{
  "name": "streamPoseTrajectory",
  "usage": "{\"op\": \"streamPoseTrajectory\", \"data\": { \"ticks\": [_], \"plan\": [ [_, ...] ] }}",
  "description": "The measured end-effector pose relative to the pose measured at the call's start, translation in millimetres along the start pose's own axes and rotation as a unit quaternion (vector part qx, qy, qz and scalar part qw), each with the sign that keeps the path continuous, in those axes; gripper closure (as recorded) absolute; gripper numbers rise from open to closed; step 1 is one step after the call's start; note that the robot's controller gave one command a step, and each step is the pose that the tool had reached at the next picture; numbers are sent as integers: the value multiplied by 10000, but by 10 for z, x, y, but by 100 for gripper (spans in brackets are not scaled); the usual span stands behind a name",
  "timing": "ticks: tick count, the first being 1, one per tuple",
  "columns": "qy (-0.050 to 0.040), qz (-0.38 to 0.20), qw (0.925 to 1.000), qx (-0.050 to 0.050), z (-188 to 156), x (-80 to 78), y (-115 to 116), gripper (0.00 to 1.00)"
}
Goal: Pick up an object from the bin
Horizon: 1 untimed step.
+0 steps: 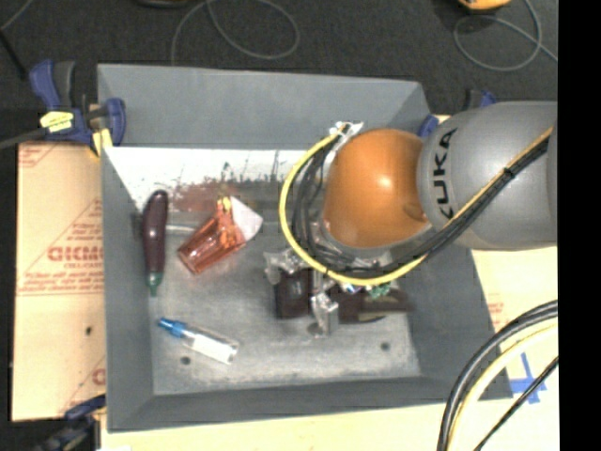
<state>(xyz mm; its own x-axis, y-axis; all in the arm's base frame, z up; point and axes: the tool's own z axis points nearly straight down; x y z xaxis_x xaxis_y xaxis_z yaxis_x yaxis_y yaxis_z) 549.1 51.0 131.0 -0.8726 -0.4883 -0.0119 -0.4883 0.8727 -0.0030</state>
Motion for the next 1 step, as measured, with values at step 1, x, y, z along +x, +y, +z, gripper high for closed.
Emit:
{"op": "streamPoseTrajectory", "data": {
  "ticks": [1],
  "plan": [
    [28, 196, 9998, -31, 245, 204, -238, 100]
  ]
}}
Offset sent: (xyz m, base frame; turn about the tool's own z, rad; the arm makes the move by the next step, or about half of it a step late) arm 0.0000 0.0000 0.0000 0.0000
